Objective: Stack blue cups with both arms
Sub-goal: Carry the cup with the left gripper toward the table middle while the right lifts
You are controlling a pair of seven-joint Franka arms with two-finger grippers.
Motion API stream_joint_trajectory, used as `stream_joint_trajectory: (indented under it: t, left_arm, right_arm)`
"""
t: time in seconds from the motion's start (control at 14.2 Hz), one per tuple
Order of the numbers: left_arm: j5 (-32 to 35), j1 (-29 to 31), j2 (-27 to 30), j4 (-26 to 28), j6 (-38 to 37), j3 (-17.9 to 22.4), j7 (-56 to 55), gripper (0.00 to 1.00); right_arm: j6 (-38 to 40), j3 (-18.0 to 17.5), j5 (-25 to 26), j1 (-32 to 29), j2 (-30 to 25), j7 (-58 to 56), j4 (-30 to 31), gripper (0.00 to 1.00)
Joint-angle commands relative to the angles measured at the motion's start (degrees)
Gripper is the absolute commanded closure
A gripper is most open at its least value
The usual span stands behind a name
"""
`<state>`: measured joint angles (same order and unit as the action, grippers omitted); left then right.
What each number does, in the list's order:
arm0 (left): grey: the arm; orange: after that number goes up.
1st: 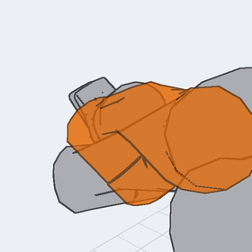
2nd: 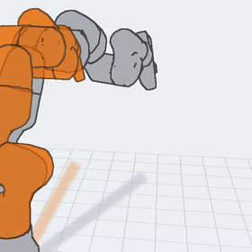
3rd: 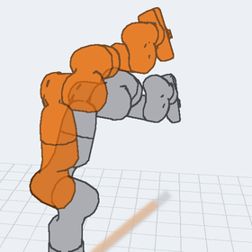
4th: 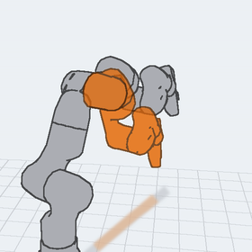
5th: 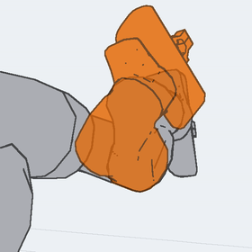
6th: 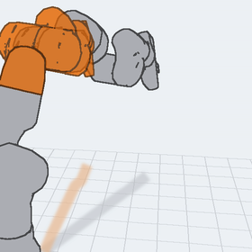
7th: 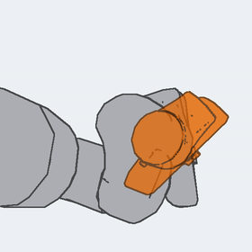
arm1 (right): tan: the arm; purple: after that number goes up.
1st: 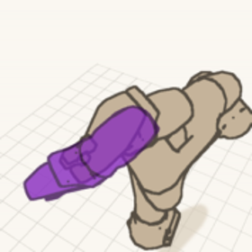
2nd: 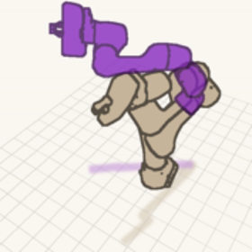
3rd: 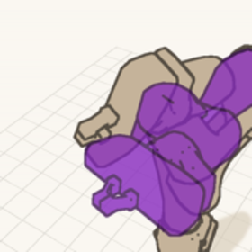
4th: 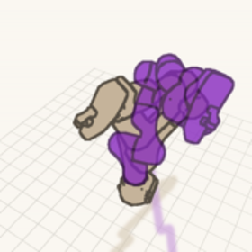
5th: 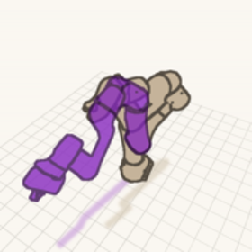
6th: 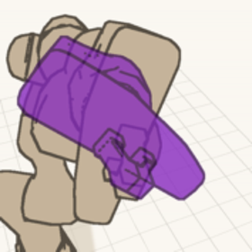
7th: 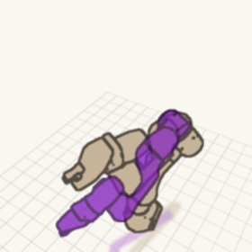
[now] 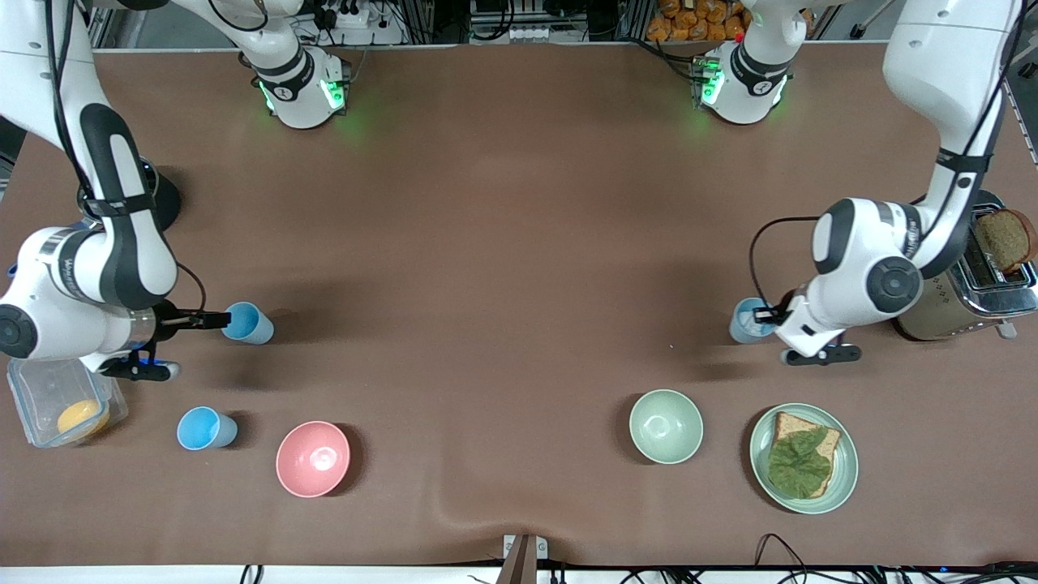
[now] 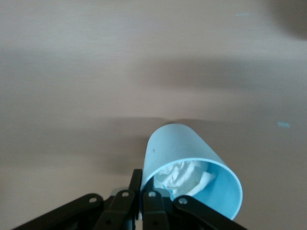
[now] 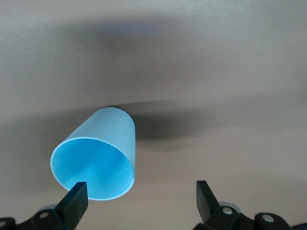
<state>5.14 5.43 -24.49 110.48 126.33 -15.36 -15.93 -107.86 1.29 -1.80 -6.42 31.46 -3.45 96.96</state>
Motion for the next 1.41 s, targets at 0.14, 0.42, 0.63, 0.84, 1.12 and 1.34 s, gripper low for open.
stream_joint_trajectory:
  t: [0.14, 0.42, 0.63, 0.84, 1.12, 1.34]
  left_arm:
    - [-1.6, -2.1, 2.7, -2.6, -3.5, -14.5, -23.2, 1.0]
    - [-1.4, -16.5, -2.3, -9.7, -3.2, -15.2, -44.1, 1.0]
    - [-1.4, -23.5, -8.0, -16.4, -3.0, -15.1, -53.6, 1.0]
    - [-1.2, -28.2, -13.0, -19.5, -2.4, -13.1, -56.2, 1.0]
    - [-0.7, -30.2, -15.8, -19.6, -0.4, -11.0, -56.4, 1.0]
    - [-0.6, -30.6, -16.2, -19.4, -0.4, -11.0, -56.4, 1.0]
  right_arm:
    - [-4.9, 0.0, 0.7, 0.8, 3.1, 0.6, 0.3, 0.0]
    - [-6.1, -0.1, 0.2, 0.8, 4.3, 0.6, 0.3, 0.0]
    - [-5.6, -0.2, -0.2, 0.5, 4.2, 0.2, 0.7, 0.88]
    - [-6.0, -0.2, -1.1, 1.0, 3.4, -0.2, 2.7, 1.0]
    - [-5.7, -0.4, -1.5, 1.0, 2.7, -0.2, 2.9, 1.0]
    - [-3.0, -0.8, -1.7, 1.6, 0.2, 0.0, 2.5, 1.0]
